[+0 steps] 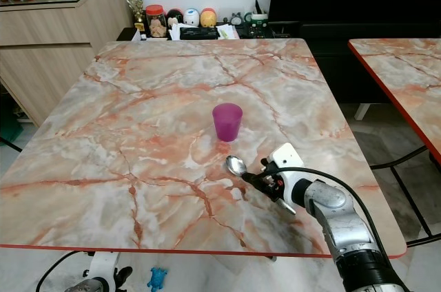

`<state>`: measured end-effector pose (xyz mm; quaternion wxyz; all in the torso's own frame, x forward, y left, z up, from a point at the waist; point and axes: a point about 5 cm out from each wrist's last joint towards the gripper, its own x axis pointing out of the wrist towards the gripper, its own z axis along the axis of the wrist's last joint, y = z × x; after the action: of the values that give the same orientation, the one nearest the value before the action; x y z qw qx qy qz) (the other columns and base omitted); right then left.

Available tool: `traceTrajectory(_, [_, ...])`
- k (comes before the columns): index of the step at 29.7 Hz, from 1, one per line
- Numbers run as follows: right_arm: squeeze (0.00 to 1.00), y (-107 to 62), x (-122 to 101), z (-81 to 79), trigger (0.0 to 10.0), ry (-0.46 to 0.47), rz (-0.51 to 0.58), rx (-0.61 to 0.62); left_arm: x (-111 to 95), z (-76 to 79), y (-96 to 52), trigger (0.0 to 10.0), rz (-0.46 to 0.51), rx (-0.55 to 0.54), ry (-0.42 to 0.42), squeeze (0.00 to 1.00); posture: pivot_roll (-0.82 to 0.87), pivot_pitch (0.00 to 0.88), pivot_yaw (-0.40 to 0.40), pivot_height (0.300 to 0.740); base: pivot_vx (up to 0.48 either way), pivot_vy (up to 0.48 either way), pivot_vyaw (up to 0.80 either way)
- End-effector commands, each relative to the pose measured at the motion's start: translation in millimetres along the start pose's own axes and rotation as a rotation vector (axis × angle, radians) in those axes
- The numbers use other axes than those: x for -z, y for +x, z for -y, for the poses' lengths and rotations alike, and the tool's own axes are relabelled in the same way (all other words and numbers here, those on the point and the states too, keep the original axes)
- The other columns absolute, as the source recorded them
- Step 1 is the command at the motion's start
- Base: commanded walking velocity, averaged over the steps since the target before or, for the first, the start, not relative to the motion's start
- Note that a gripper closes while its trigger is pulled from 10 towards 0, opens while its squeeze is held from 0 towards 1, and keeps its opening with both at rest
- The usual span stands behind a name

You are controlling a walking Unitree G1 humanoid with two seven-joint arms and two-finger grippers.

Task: Setting the table

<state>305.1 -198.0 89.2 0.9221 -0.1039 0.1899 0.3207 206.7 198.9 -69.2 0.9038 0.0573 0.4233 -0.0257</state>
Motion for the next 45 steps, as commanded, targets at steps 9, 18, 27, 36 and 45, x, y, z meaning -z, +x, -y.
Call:
traceTrajectory(9, [0.00, -1.4, 5, 1.9, 10.0, 0.003, -0.006, -0.007, 6, -2.0, -1.2, 10.0, -0.021, -0.004, 0.002, 0.00, -0.02, 0.001, 0.040, 0.740, 0.000, 0.000, 0.00])
traceTrajectory(18, [0.00, 2.2, 11, -3.4, 8.5, 0.006, -0.019, -0.030, 7, -2.1, -1.5, 10.0, -0.025, -0.007, -0.004, 0.00, -0.02, 0.003, 0.036, 0.740, 0.000, 0.000, 0.00])
traceTrajectory(27, [0.00, 4.2, 14, -5.0, 8.2, 0.006, -0.026, -0.038, 6, -1.6, -1.3, 10.0, -0.024, -0.006, -0.004, 0.00, -0.02, 0.005, 0.034, 0.740, 0.000, 0.000, 0.00])
traceTrajectory(36, [0.00, 5.4, 18, -8.5, 0.0, 0.007, -0.041, -0.053, 7, -1.2, -1.3, 10.0, -0.025, -0.007, -0.005, 0.00, -0.02, 0.006, 0.033, 0.740, 0.000, 0.000, 0.00])
traceTrajectory(45, [0.00, 6.1, 18, -9.7, 0.0, 0.006, -0.039, -0.057, 7, -0.7, -1.3, 10.0, -0.026, -0.004, -0.003, 0.00, -0.02, 0.008, 0.034, 0.740, 0.000, 0.000, 0.00])
